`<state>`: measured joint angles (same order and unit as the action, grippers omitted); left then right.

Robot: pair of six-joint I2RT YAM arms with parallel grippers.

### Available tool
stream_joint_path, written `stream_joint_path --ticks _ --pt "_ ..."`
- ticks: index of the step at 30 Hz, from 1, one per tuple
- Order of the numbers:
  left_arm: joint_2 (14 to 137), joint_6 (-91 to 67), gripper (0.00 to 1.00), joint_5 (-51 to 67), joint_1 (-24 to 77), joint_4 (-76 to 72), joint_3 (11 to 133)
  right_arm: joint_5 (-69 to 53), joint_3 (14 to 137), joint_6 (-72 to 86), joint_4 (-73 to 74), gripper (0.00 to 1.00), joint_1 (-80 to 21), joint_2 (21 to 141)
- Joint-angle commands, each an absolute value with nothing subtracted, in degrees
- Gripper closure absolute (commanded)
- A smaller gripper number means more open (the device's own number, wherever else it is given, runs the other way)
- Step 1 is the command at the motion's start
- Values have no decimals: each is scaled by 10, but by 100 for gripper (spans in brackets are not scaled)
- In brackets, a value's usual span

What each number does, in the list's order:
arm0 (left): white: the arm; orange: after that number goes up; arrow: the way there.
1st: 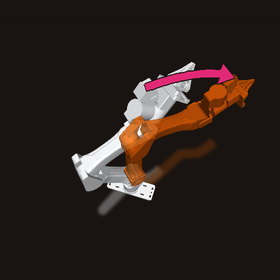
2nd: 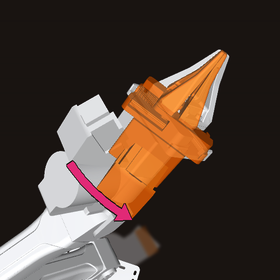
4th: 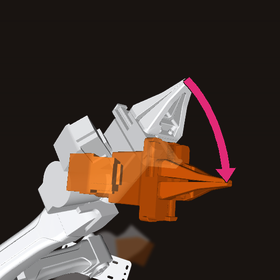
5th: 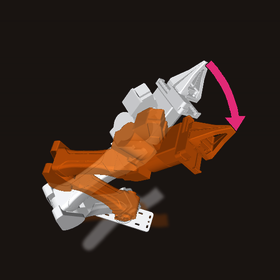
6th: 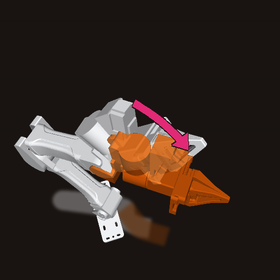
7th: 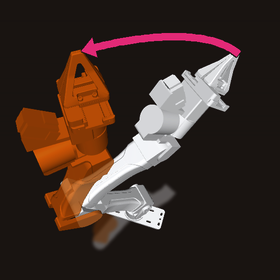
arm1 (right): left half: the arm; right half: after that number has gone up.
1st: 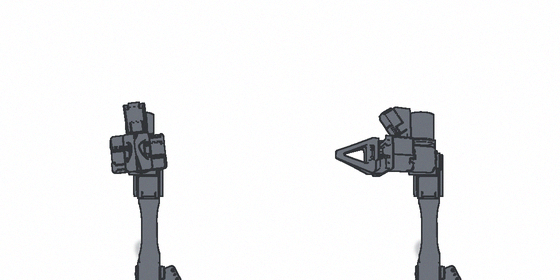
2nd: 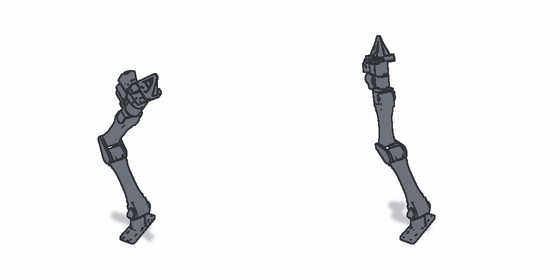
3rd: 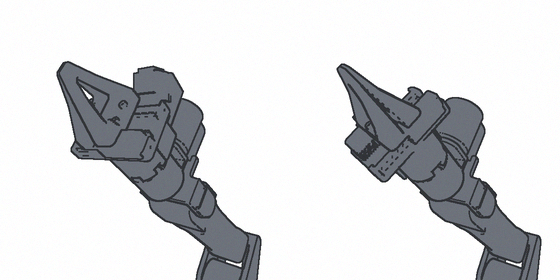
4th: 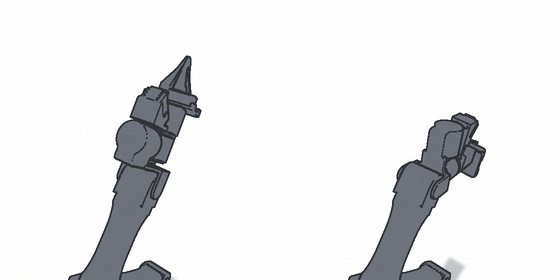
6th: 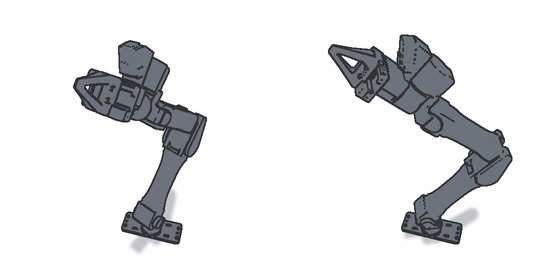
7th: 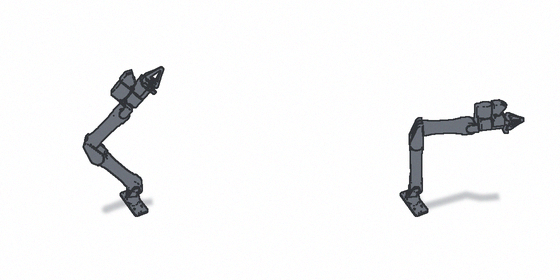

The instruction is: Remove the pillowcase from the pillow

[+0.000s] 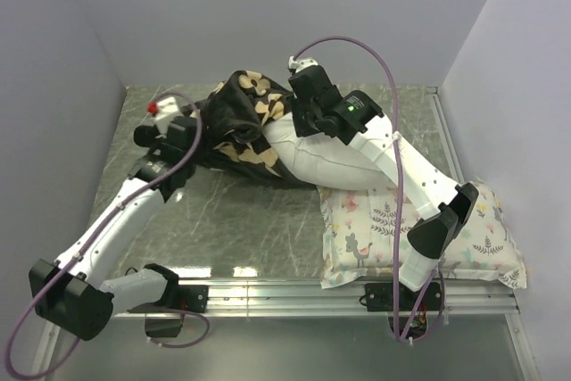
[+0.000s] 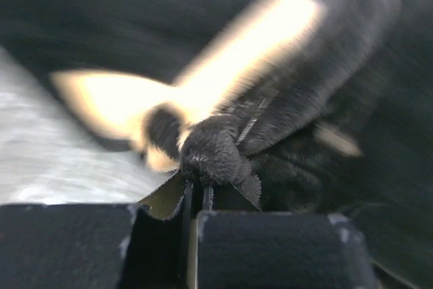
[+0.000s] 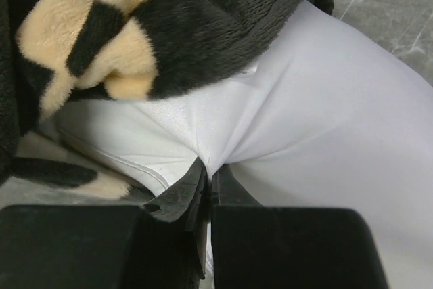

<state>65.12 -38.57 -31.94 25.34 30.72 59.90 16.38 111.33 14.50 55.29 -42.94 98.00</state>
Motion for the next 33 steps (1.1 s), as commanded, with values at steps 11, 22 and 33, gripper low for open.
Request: stream_joint_path --ticks 11,22,33 --pt "553 -291 100 -323 -96 353 688 138 1060 149 483 100 -348 817" --pt "609 -241 99 -143 -35 365 687 -37 938 160 415 100 -311 798" --pt "633 -258 38 -170 129 355 678 -14 950 170 388 100 -309 930"
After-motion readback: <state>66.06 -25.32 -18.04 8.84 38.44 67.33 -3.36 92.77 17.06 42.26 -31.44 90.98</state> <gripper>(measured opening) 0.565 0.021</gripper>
